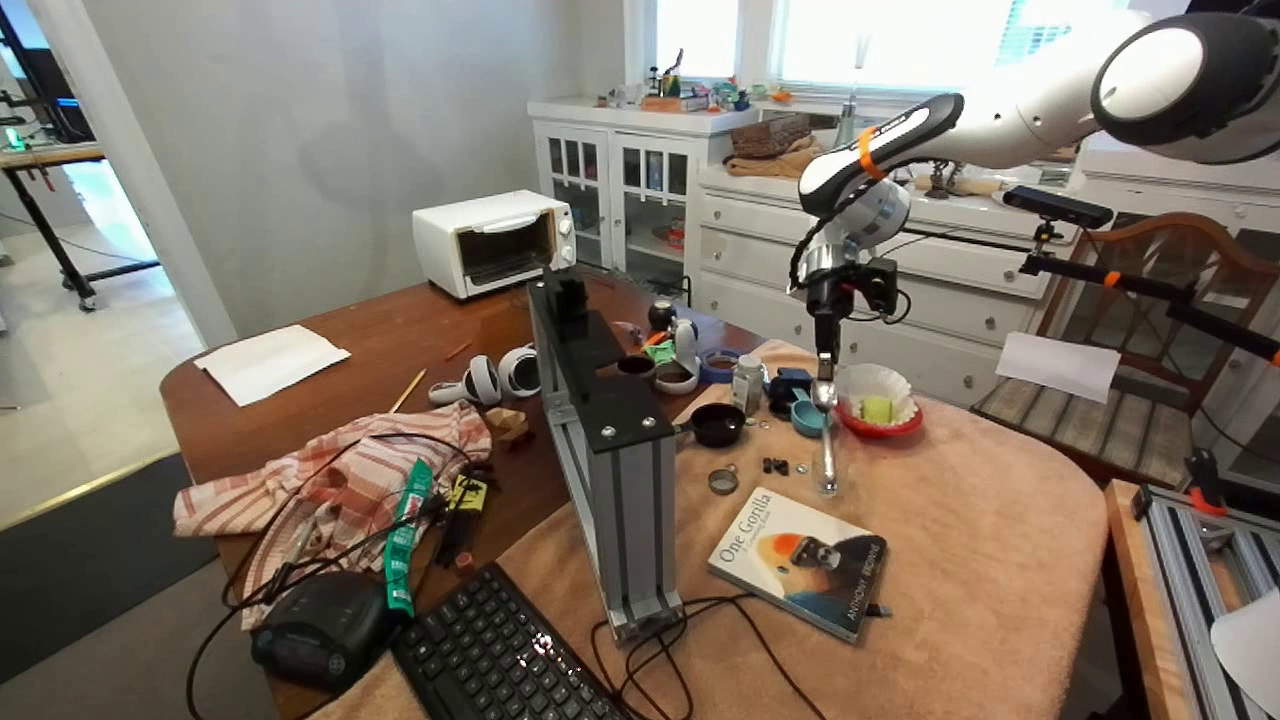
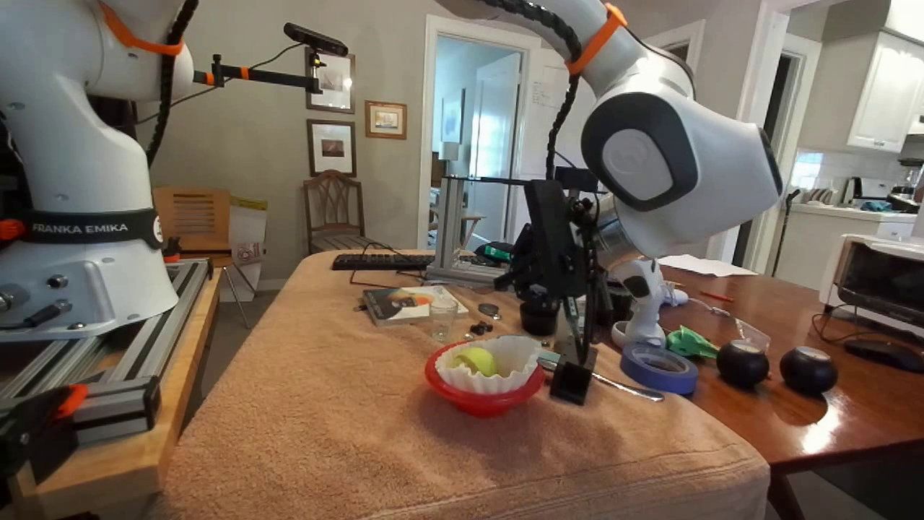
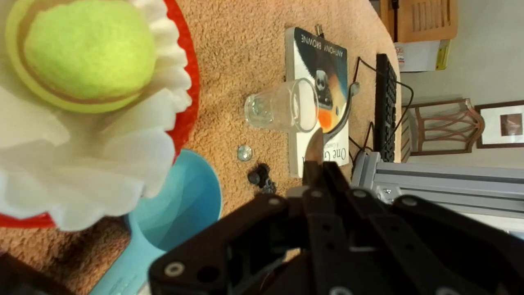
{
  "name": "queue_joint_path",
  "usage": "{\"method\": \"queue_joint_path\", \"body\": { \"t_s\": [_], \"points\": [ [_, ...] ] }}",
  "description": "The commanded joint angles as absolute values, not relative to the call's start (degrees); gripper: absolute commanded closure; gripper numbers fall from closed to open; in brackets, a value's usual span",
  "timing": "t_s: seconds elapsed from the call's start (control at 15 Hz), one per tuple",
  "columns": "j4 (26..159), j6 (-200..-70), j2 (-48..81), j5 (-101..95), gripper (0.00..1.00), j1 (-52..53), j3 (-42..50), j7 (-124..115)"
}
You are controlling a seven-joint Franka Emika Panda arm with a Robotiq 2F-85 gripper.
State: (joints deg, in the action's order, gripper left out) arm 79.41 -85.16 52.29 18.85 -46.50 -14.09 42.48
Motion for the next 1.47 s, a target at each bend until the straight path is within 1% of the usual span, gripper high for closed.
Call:
{"method": "queue_joint_path", "body": {
  "t_s": [0.0, 0.13, 0.33, 0.4, 0.53, 0.6, 1.0, 1.4],
  "points": [
    [90.7, -87.8, 44.4, 23.5, 0.99, -43.9, -10.4, 45.4],
    [93.1, -87.7, 42.6, 26.4, 0.99, -42.8, -9.1, 47.0],
    [93.2, -82.2, 42.3, 28.6, 0.99, -41.1, -7.1, 47.6],
    [90.6, -83.7, 44.1, 28.5, 0.94, -39.9, -5.9, 47.4],
    [91.1, -82.2, 43.7, 28.7, 0.94, -39.2, -5.1, 47.8],
    [91.2, -82.1, 43.6, 28.8, 0.99, -39.2, -5.0, 47.8],
    [98.9, -91.6, 39.6, 41.9, 0.99, -38.2, -3.5, 54.4],
    [110.0, -91.5, 31.3, 39.7, 0.99, -35.9, 2.9, 64.8]
  ]
}}
